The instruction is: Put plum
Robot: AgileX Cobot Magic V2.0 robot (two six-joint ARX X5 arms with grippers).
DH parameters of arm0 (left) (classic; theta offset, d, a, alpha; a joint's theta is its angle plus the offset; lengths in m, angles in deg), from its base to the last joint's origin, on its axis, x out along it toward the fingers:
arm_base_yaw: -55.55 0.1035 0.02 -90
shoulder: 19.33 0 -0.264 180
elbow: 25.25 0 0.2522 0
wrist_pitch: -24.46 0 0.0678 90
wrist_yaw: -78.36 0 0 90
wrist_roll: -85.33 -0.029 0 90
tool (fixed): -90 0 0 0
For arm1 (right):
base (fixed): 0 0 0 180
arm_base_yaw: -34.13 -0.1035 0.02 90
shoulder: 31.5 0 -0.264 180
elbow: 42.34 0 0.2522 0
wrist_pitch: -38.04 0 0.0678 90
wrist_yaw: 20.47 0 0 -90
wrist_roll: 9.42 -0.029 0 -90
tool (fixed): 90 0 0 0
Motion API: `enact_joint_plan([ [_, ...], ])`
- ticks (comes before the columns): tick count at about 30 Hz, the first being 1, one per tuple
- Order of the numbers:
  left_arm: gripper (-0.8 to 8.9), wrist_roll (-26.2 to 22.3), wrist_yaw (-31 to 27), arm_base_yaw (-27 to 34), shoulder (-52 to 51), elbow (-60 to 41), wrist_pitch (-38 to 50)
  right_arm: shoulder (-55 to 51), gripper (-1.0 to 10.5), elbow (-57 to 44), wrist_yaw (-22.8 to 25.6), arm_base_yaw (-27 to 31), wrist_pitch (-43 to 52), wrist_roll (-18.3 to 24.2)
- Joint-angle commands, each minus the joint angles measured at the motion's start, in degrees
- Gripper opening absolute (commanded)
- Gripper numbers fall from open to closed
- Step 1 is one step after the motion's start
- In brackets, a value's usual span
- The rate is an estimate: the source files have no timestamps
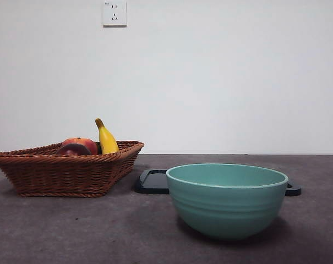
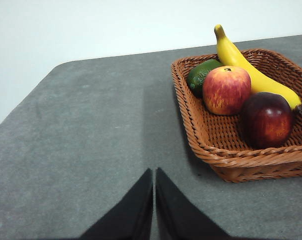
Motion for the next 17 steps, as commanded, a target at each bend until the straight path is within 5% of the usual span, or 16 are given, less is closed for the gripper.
enact_joint_plan([
  [1,0.07,0.15,-0.15,0.11,-0.13,-1.18,-0.37,-3.80,0.1,-4.98,0.59,1.49,4.59,0.85],
  [17,0.07,0.13,-0.15,0.11,-0.13,-1.18,-0.37,-18.43,0.1,-20.50,5.99,2.03,7.98,0.57],
])
